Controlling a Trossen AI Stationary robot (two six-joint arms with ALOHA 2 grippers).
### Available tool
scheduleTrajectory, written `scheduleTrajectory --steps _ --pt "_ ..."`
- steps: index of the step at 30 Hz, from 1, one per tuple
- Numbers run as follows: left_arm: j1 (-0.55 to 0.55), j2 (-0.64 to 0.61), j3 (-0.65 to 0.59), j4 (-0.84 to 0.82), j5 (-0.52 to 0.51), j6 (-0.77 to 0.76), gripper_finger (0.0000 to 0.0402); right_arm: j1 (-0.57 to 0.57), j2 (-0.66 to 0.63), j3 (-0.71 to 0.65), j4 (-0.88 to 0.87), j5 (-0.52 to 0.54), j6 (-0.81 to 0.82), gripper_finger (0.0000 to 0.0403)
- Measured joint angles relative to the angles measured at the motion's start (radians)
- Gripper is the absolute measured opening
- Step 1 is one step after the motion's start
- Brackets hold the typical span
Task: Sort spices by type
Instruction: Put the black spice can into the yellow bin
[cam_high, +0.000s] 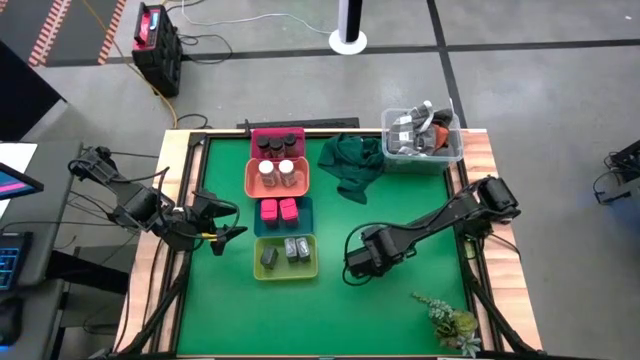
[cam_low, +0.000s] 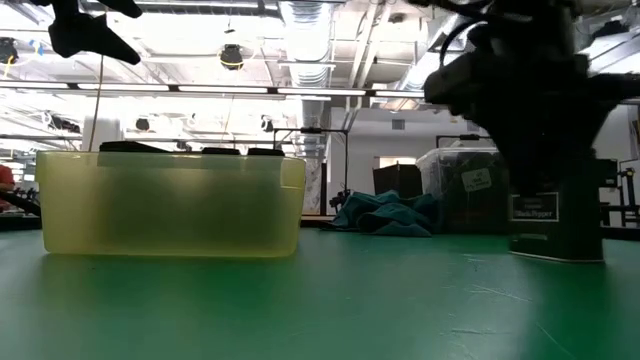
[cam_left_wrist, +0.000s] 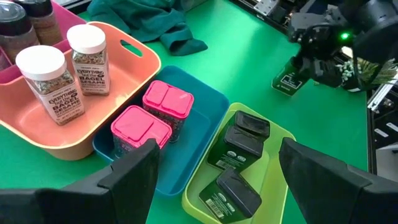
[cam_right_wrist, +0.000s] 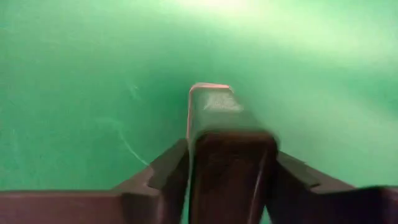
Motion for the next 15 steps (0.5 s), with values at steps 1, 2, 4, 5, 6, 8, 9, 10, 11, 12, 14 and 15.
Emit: scheduleTrajectory --steps 1,2,4,5,6,8,9,10,11,12,14,15 --pt "0.000 0.000 0.000 0.000 0.000 0.001 0.0316 -0.004 0.000 -0.006 0.020 0.000 -0.013 0.0194" --pt "0.000 0.000 0.000 0.000 0.001 0.001 0.0316 -0.006 0.000 -0.007 0.041 0.000 -0.032 0.0177" --pt "0.000 0.000 0.000 0.000 0.013 0.000 0.0316 -0.018 -0.001 -0.007 0.105 -0.001 -0.060 0.0146" --pt "0.000 0.000 0.000 0.000 0.028 0.000 0.0316 -0.022 -0.001 -0.005 0.140 -0.006 -0.067 0.0145" --pt "0.000 0.000 0.000 0.000 0.041 -0.001 0.0316 -0.030 -0.001 0.000 0.164 -0.014 -0.074 0.0145" --pt "0.000 0.000 0.000 0.001 0.066 -0.003 0.0316 -0.044 0.000 0.026 0.191 -0.022 -0.093 0.0145" --pt "0.000 -0.001 0.000 0.000 0.073 -0.003 0.0316 -0.053 0.000 0.043 0.205 -0.027 -0.101 0.0145" --pt "0.000 -0.002 0.000 0.001 0.077 -0.003 0.0316 -0.063 -0.001 0.064 0.215 -0.029 -0.103 0.0145" --pt "0.000 -0.005 0.000 0.000 0.077 -0.003 0.0316 -0.072 -0.001 0.086 0.216 -0.028 -0.108 0.0145" --pt "0.000 -0.007 0.000 0.001 0.077 -0.002 0.0316 -0.084 -0.001 0.110 0.215 -0.028 -0.121 0.0145" --pt "0.000 -0.014 0.000 0.000 0.075 0.007 0.0316 -0.103 0.000 0.165 0.200 -0.026 -0.143 0.0149" --pt "0.000 -0.016 0.000 0.000 0.073 0.011 0.0316 -0.112 -0.001 0.191 0.193 -0.020 -0.151 0.0154"
